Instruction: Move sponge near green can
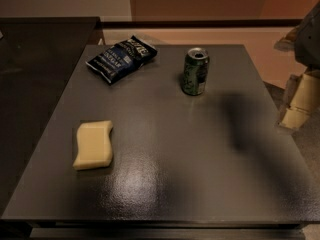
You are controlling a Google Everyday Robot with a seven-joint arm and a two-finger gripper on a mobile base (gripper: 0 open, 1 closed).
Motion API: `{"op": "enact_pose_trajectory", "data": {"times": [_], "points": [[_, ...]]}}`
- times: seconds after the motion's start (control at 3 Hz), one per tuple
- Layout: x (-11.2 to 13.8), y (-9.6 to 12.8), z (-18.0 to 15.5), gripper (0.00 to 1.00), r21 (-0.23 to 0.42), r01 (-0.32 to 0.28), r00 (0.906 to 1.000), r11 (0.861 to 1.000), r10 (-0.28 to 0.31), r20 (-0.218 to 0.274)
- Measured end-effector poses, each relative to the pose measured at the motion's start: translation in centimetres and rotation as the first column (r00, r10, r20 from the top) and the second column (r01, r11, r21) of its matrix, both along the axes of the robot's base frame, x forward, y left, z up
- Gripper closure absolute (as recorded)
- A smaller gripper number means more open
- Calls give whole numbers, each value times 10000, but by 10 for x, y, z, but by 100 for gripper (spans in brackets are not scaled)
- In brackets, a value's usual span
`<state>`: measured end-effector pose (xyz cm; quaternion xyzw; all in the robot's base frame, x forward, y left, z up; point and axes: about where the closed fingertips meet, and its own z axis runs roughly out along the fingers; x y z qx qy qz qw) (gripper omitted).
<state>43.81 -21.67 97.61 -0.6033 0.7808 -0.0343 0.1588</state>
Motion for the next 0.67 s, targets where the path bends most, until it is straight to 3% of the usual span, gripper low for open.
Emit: {"op": "enact_pose_trajectory", "data": {"times": [0.67], "points": [[2, 2, -6, 0, -91, 282, 9996, 9996, -283, -42]]}}
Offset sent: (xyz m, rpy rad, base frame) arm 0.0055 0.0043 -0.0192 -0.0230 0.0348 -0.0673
